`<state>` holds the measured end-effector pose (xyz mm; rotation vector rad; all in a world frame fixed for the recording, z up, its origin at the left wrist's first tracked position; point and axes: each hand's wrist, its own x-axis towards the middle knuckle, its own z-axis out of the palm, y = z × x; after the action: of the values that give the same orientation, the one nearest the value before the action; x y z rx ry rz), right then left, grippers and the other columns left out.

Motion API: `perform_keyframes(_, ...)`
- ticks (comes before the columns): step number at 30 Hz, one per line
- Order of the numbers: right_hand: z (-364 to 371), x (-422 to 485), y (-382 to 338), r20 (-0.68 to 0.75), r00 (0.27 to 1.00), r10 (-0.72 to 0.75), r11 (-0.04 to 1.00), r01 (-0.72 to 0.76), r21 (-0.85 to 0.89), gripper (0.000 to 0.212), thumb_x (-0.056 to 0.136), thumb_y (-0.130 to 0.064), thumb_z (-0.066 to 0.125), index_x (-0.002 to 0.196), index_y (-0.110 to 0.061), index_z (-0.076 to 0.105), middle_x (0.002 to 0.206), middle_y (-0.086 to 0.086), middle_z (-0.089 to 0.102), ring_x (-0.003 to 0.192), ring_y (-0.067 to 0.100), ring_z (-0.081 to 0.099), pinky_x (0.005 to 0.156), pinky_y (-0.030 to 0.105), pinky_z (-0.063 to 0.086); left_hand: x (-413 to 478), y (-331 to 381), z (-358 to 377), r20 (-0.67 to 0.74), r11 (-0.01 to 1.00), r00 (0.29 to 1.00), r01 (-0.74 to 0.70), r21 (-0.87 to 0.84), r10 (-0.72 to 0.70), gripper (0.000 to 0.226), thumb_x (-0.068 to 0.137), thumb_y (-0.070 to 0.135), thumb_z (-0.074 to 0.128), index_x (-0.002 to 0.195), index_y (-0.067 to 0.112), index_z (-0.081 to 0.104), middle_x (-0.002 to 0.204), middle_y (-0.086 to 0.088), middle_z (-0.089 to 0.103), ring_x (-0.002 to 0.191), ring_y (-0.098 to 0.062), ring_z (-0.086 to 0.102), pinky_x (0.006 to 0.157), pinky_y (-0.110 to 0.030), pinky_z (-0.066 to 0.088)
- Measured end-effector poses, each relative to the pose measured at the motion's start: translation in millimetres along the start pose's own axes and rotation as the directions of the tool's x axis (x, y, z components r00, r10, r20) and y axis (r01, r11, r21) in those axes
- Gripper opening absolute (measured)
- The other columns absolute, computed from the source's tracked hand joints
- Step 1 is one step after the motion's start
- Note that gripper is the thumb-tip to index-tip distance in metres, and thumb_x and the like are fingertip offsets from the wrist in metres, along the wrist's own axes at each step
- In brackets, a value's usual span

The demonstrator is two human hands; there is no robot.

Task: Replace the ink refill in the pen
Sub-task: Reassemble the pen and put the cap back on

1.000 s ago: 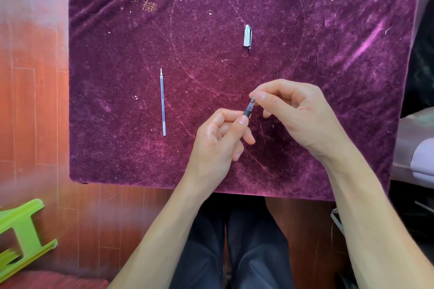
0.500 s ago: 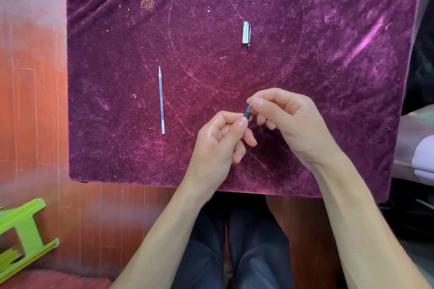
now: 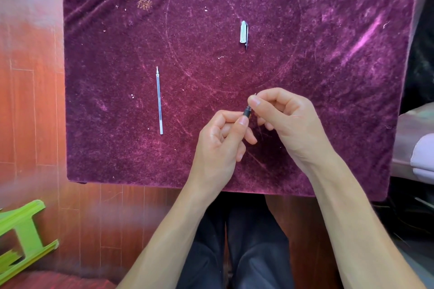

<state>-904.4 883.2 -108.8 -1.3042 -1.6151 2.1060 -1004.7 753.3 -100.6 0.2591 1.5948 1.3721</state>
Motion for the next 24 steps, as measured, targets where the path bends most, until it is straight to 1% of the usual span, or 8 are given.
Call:
perform_keyframes(3,-5.5,0.0,0.6,0.082,0.996,0.025,0.997,-0.031,0.072,0.02,0.105,-0.032,0.065,0.112,-0.027,0.083,0.082,-0.014,0.068,0.073,0.004,0.056,0.071,0.023,0.047,0.4,1.4,0.0,0.033,1.0,0.999,0.008,-0.025,-0.007,0.014,0.107,0.019,0.053,0.105,0.011,0.065,0.075,-0.003,0.071,0.045,-0.005,0.047,0.047,-0.014,0.039)
perform_keyframes(5,-8.1,-0.3,0.6,0.109,0.994,0.012,0.998,-0.019,0.063,0.023,0.108,-0.027,0.061,0.117,-0.028,0.083,0.079,-0.013,0.064,0.074,0.007,0.051,0.073,0.026,0.046,-0.1,2.0,0.3,0.056,1.0,0.998,0.012,-0.027,-0.01,0.014,0.107,0.021,0.053,0.104,0.013,0.065,0.076,-0.004,0.071,0.045,-0.005,0.047,0.048,-0.014,0.039)
perform_keyframes(9,-6.3,-0.9,-0.1,0.089,0.996,0.002,0.999,-0.005,0.034,0.019,0.105,-0.025,0.066,0.104,-0.027,0.085,0.07,-0.017,0.059,0.07,0.006,0.047,0.07,0.023,0.045,-0.9,1.6,0.3,0.057,0.999,0.998,0.015,-0.033,-0.014,0.013,0.107,0.02,0.053,0.102,0.014,0.064,0.076,-0.005,0.071,0.045,-0.004,0.047,0.048,-0.014,0.039)
perform_keyframes(13,-0.2,-0.1,-0.5,0.019,1.0,0.006,1.0,-0.006,0.002,0.011,0.1,-0.028,0.074,0.095,-0.023,0.082,0.066,-0.021,0.065,0.063,-0.003,0.053,0.066,0.017,0.048,-1.4,1.6,-0.3,0.044,0.999,0.999,0.018,-0.028,-0.017,0.013,0.107,0.02,0.053,0.101,0.015,0.064,0.076,-0.003,0.071,0.045,-0.005,0.047,0.048,-0.013,0.04)
perform_keyframes(15,1.3,-0.7,-0.2,0.021,1.0,0.014,1.0,-0.014,0.027,0.012,0.101,-0.029,0.073,0.097,-0.022,0.082,0.067,-0.019,0.064,0.063,-0.002,0.053,0.066,0.016,0.048,-1.5,1.8,-0.1,0.038,1.0,0.999,0.019,-0.024,-0.018,0.014,0.107,0.02,0.053,0.103,0.014,0.064,0.076,-0.003,0.071,0.045,-0.005,0.047,0.048,-0.013,0.04)
perform_keyframes(18,-0.3,-1.9,-0.5,0.071,0.997,0.041,0.989,-0.05,0.136,0.02,0.105,-0.031,0.066,0.111,-0.025,0.084,0.073,-0.001,0.051,0.067,0.005,0.046,0.069,0.021,0.046,-0.4,3.0,1.0,0.037,0.999,0.999,0.02,-0.026,-0.019,0.015,0.107,0.019,0.051,0.104,0.012,0.065,0.076,-0.002,0.071,0.045,-0.005,0.047,0.048,-0.013,0.04)
perform_keyframes(19,-1.0,-2.4,-0.6,0.082,0.996,0.043,0.986,-0.055,0.159,0.021,0.105,-0.03,0.065,0.112,-0.025,0.084,0.072,0.001,0.047,0.066,0.006,0.045,0.069,0.021,0.046,0.0,3.3,1.4,0.039,1.0,0.999,0.018,-0.024,-0.017,0.015,0.107,0.019,0.051,0.104,0.012,0.065,0.076,-0.002,0.071,0.045,-0.005,0.048,0.048,-0.013,0.04)
perform_keyframes(24,-0.5,-3.1,-0.1,0.058,0.998,0.037,0.987,-0.046,0.153,0.015,0.103,-0.024,0.07,0.101,-0.025,0.085,0.068,-0.018,0.061,0.062,0.001,0.046,0.063,0.019,0.043,0.7,4.4,3.9,0.049,0.999,0.999,0.01,-0.031,-0.009,0.014,0.107,0.02,0.052,0.102,0.015,0.065,0.076,-0.003,0.071,0.046,-0.005,0.048,0.049,-0.013,0.041)
